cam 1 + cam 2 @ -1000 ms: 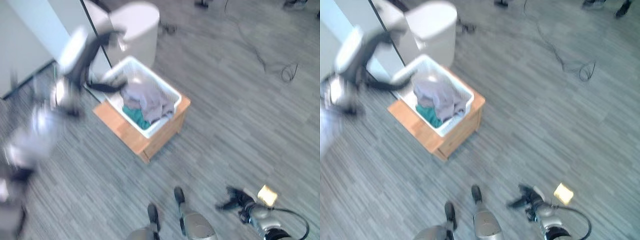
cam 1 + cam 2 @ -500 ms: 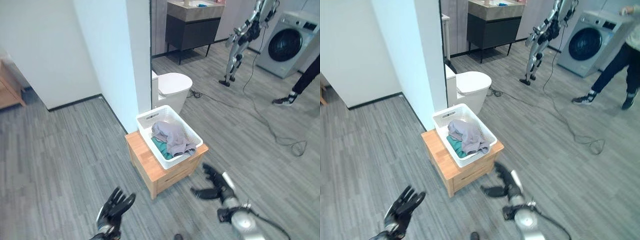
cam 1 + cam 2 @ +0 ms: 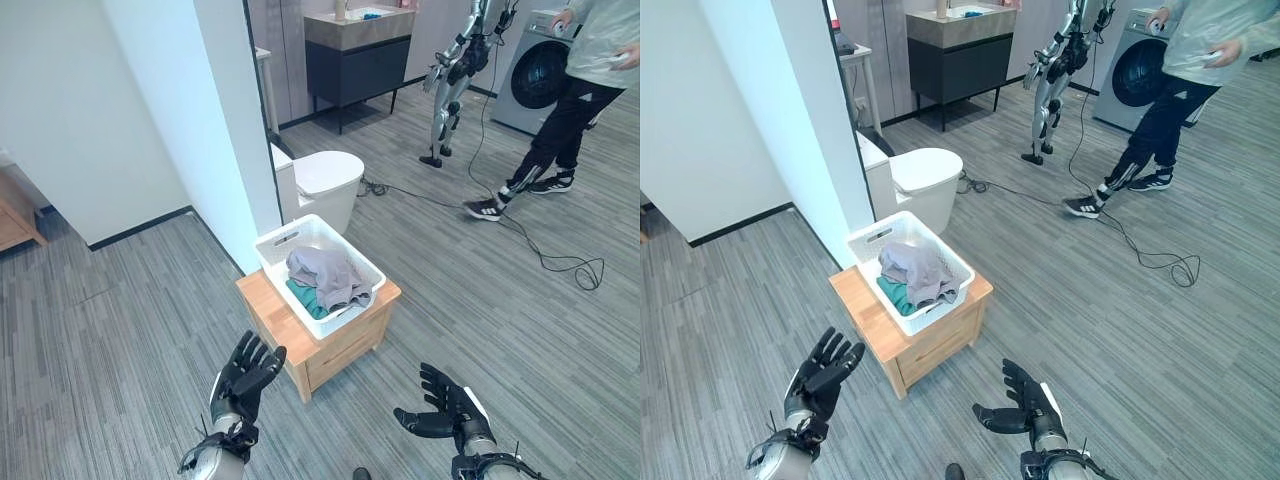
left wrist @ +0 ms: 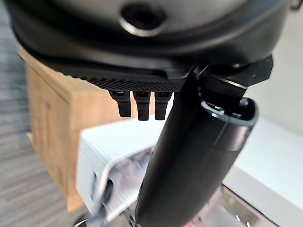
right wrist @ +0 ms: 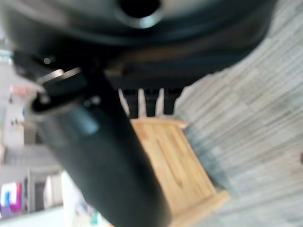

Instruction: Pick up bed clothes into laundry basket.

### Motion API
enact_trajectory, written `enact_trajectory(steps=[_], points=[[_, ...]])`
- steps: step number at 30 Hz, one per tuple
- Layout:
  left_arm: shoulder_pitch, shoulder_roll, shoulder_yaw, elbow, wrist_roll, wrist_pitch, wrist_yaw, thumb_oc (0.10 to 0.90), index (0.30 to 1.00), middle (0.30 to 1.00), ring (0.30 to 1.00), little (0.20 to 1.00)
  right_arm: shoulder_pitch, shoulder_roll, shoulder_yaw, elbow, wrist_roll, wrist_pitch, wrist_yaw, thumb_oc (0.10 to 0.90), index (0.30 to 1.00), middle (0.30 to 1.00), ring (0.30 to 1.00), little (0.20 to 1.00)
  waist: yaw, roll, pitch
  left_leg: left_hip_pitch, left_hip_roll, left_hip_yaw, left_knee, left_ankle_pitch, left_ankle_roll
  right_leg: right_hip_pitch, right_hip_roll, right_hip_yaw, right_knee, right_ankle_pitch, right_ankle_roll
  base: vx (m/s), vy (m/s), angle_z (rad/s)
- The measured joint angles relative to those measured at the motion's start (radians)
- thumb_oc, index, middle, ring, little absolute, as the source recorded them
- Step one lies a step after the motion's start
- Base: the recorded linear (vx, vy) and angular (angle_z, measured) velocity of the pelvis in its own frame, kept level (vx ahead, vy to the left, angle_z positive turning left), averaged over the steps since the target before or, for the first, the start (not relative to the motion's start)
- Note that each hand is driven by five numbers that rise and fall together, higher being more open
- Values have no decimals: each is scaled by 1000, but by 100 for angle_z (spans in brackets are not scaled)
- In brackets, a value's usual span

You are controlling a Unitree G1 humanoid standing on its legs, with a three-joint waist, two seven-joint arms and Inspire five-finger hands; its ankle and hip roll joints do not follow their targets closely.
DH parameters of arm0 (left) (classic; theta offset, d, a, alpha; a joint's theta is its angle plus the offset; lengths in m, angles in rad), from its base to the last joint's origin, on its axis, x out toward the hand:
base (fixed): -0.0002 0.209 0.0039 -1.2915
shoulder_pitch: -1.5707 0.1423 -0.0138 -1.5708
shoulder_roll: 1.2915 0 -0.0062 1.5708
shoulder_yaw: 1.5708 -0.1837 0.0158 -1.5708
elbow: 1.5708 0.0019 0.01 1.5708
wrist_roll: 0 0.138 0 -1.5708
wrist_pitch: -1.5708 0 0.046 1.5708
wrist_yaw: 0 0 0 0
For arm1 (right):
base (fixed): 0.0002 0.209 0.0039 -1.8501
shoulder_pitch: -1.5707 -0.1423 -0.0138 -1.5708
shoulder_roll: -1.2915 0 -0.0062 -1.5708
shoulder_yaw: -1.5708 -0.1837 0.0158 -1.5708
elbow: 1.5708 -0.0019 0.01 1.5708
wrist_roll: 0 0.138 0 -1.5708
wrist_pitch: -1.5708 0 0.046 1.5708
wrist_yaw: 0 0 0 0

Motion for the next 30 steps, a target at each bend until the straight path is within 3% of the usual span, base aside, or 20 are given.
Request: enact_trajectory(steps=[7, 30], points=[[-1, 13, -11, 2, 12, -8, 30, 800, 900, 900, 900, 900, -6, 0, 2, -44, -15, -44, -43, 800, 900, 900, 900, 900, 1, 0, 1, -2, 0, 0, 0, 0, 0, -2, 0, 0, 0, 0, 0, 0, 0, 0], [-3, 34, -39, -3, 81, -11, 47, 800, 900, 900, 900, 900, 22, 1, 16, -43, 49, -49, -45, 800, 900, 900, 900, 900, 0, -13, 24, -12, 1, 2, 0, 0, 0, -8, 1, 1, 0, 0, 0, 0, 0, 0]])
